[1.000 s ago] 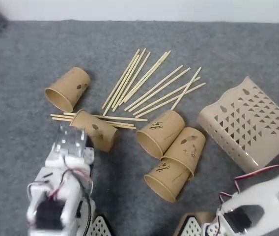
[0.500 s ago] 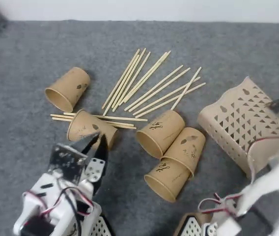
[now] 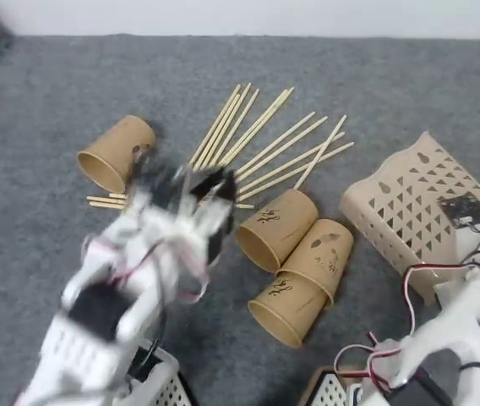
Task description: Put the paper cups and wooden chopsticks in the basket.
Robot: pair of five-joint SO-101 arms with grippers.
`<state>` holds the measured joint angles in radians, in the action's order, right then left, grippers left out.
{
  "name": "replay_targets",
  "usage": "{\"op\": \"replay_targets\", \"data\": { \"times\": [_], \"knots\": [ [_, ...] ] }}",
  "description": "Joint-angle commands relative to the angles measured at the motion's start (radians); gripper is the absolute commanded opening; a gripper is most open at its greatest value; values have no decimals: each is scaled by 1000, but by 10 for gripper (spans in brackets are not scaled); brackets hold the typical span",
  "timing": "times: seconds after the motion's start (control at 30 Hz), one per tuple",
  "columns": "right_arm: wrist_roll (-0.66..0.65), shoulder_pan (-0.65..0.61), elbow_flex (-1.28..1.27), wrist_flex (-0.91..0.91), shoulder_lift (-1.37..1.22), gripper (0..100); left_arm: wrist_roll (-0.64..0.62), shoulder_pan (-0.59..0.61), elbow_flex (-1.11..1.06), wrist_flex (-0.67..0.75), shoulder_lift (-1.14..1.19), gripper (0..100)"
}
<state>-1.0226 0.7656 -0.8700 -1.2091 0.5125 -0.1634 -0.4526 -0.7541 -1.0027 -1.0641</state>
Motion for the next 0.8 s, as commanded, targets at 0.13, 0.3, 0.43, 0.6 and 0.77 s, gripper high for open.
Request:
{"op": "replay_targets", "data": {
  "times": [0.13, 0.3, 0.43, 0.6, 0.77],
  "knots": [
    [153, 130, 81, 130, 33, 8, -21, -239, 547, 71, 842, 41],
    [207, 194, 89, 252, 21, 8, -97, -252, 826, 124, 1200, 175],
    [213, 171, 64, 303, 21, 8, -226, -235, 1020, 123, 1422, 269],
    [215, 136, 25, 366, 21, 10, -230, -204, 1170, 80, 1606, 267],
    [284, 157, 25, 458, 21, 10, -232, -189, 1299, -61, 1718, 271]
  ]
}}
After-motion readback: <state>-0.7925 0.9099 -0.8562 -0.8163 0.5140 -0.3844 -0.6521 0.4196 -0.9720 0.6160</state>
